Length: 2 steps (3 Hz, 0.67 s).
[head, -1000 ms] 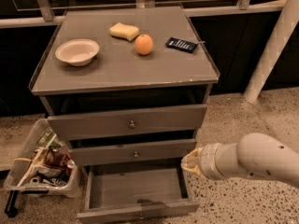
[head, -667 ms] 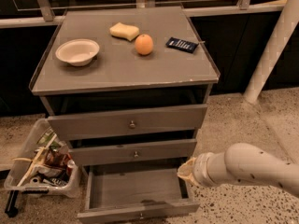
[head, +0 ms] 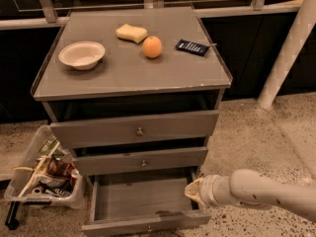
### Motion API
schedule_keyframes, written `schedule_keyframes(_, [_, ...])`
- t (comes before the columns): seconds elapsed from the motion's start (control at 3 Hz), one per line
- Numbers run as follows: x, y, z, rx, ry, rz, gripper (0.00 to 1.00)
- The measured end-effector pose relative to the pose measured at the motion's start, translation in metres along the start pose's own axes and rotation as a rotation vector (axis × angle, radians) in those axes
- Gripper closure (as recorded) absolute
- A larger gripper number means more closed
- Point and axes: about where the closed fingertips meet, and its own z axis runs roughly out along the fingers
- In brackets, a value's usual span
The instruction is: Close bottom drawer
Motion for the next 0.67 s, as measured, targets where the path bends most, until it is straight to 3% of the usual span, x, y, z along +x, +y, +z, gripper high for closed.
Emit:
schedule_keyframes(0.33, [0.033,-0.009,0.037,0.005,0.001,-0.005,1.00])
schedule_keyframes(0.67, [0.076,-0.017,0.072,-0.015,0.023,0.071,1.00])
